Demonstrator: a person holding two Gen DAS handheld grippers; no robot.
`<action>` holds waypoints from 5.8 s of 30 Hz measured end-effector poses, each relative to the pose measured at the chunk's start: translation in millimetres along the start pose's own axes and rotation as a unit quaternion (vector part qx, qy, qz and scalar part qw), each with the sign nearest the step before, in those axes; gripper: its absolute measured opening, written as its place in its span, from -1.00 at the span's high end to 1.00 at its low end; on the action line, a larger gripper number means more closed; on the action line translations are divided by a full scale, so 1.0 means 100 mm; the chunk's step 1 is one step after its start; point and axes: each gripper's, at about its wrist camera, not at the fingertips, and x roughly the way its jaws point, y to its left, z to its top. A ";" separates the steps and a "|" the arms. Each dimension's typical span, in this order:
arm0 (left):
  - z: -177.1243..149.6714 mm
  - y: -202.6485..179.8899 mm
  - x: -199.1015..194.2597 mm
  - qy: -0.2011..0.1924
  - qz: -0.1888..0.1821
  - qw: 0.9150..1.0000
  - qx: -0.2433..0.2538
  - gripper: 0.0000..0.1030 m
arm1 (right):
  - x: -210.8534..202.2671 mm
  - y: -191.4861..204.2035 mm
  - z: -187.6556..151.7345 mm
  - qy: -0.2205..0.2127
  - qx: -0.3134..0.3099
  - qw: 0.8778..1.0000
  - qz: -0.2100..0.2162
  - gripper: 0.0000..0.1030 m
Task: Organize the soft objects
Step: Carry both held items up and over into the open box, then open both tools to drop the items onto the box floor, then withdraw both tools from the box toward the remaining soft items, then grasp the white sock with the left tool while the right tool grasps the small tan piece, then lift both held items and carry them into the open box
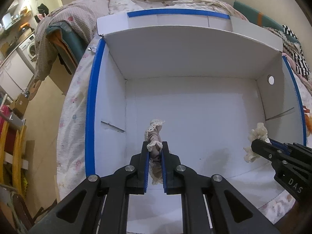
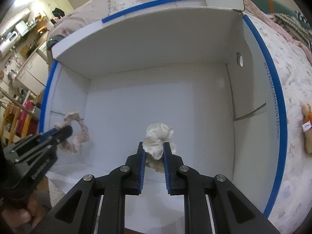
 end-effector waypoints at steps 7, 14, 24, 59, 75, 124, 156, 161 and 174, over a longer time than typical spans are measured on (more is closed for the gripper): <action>-0.01 -0.01 -0.01 0.002 -0.009 1.000 0.002 0.63 | -0.08 0.00 0.02 -0.021 0.004 1.000 0.018 0.38; -0.02 -0.01 -0.05 -0.005 -0.009 1.000 0.002 -0.14 | -0.18 -0.02 0.05 -0.041 0.010 0.999 0.028 -0.24; 0.00 0.04 -0.20 -0.032 -0.020 0.999 -0.011 -0.34 | -0.32 -0.01 0.04 -0.073 0.008 0.997 0.025 -0.99; -0.86 0.47 -1.07 -0.085 -0.012 0.994 -0.066 -0.35 | -0.91 0.00 -0.69 -0.095 0.017 0.995 0.031 -1.00; -1.22 0.69 -0.84 -0.023 -0.009 0.996 -0.082 -0.35 | -0.63 -0.21 -1.08 -0.002 0.070 0.995 0.072 -1.00; -1.31 0.04 0.34 0.224 -0.051 0.970 -0.080 0.41 | -0.45 -0.29 -0.99 0.022 0.103 0.987 0.121 0.85; -1.45 1.12 -0.54 0.089 0.040 0.981 -0.166 0.42 | -1.09 0.16 -0.89 -0.136 0.005 0.979 0.153 0.85; -1.41 1.25 -0.88 0.024 0.050 0.973 -0.222 0.42 | -1.34 0.18 -0.82 -0.183 -0.007 0.972 0.149 0.85; -0.74 0.93 -1.42 -0.034 0.035 0.984 -0.174 0.42 | -1.45 0.05 -0.39 -0.184 0.010 0.976 0.117 0.85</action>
